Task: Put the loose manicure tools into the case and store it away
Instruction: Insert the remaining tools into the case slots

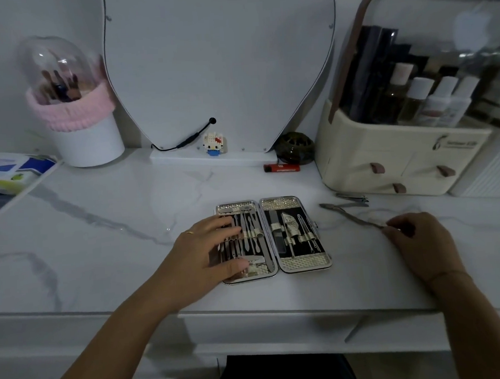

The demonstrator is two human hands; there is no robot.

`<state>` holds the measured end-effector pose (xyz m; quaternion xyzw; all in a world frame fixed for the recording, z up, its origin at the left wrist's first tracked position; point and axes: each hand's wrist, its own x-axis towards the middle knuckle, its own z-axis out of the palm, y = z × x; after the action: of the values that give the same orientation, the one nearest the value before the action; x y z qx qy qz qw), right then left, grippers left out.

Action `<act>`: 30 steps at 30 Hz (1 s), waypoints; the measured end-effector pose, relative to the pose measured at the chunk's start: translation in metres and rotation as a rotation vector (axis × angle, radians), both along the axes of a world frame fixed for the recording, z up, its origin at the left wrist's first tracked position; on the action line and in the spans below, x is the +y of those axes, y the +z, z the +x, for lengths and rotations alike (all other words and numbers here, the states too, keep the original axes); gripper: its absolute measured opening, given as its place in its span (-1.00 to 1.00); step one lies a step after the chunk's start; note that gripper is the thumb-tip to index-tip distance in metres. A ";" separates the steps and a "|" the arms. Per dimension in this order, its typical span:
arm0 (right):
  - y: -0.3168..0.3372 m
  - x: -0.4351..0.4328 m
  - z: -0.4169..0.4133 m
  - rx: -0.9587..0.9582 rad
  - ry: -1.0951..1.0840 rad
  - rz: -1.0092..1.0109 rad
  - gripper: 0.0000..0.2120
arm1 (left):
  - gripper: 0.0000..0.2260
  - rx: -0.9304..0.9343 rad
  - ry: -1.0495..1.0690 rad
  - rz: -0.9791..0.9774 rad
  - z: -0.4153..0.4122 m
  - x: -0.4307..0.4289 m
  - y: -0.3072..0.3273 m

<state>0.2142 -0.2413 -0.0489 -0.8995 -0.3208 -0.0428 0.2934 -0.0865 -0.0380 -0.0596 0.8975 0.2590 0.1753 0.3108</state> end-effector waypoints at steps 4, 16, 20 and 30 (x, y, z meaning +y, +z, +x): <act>0.007 -0.005 -0.016 0.023 -0.027 0.123 -0.82 | -0.38 -0.046 0.009 -0.051 0.000 -0.001 0.003; 0.035 0.059 -0.141 0.528 0.516 0.479 -0.93 | -0.77 -0.481 0.040 -0.504 0.019 -0.039 0.036; 0.034 0.066 -0.148 0.629 0.538 0.516 -0.91 | -0.83 -0.510 0.091 -0.561 0.015 -0.032 0.035; 0.032 0.072 -0.149 0.939 0.664 0.566 -0.90 | -0.90 -0.476 0.091 -0.626 0.015 -0.036 0.042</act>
<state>0.0647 -0.1688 -0.0167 -0.5629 -0.3960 0.3661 0.6263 -0.0720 -0.0737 -0.0176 0.6812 0.2602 0.3046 0.6128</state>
